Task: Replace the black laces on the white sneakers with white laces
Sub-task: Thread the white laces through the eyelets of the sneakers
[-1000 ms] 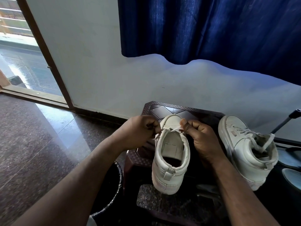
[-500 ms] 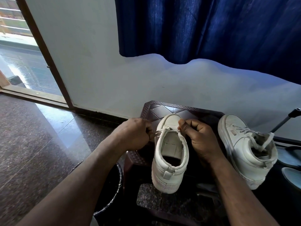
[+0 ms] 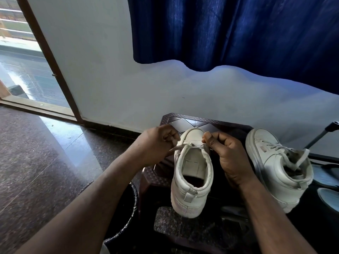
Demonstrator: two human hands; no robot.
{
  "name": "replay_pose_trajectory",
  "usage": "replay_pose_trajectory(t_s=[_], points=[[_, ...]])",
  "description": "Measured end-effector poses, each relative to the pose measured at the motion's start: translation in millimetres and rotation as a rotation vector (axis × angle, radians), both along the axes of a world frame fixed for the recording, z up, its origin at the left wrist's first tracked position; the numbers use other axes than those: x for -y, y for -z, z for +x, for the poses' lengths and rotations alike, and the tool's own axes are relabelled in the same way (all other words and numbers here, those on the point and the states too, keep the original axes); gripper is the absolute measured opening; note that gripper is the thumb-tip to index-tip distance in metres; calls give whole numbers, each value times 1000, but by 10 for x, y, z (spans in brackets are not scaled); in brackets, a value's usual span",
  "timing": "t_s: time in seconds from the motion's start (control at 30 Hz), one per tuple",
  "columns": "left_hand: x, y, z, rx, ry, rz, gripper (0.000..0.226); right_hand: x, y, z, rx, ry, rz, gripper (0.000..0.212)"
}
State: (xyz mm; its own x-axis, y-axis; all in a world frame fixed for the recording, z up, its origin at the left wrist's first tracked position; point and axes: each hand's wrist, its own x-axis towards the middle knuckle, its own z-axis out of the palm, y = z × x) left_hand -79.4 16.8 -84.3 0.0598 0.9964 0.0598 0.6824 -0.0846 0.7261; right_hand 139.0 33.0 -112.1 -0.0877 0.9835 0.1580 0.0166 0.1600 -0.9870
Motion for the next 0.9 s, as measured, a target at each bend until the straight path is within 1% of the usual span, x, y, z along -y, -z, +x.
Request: replay_pose_trajectory(t_s=[0.03, 0.1, 0.17, 0.27, 0.33, 0.37, 0.43, 0.57, 0.7, 0.83, 0.9], points=[[-5, 2, 12, -23, 17, 0, 18, 1, 2, 1, 5, -1, 7, 38], [-4, 30, 39, -92, 72, 10, 24, 3, 3, 3, 19, 1, 11, 30], [-7, 43, 59, -154, 63, 56, 26, 8, -2, -6, 37, 4, 15, 25], [-25, 12, 89, -256, -33, 220, 7, 0, 0, -20, 56, 23, 23, 15], [-34, 0, 124, -310, -40, 336, 12, 1, -18, -30, 63, 32, 27, 9], [-33, 1, 150, -317, -28, 380, 9, 2, -25, -32, 74, 34, 29, 8], [-32, 5, 209, -307, -4, 465, 9, 16, -49, -38, 105, 26, 37, 7], [-88, -6, 261, -165, 20, 539, 7, 31, -65, -60, 181, -16, 55, 12], [-127, -13, 299, -25, 83, 463, 5, 14, -57, -100, 163, -25, 43, 15], [-149, -25, 330, 68, 141, 422, 18, 6, -30, -123, 167, -21, 24, 12], [-154, -34, 341, 90, 169, 401, 21, 20, -30, -124, 131, -23, -8, 11]])
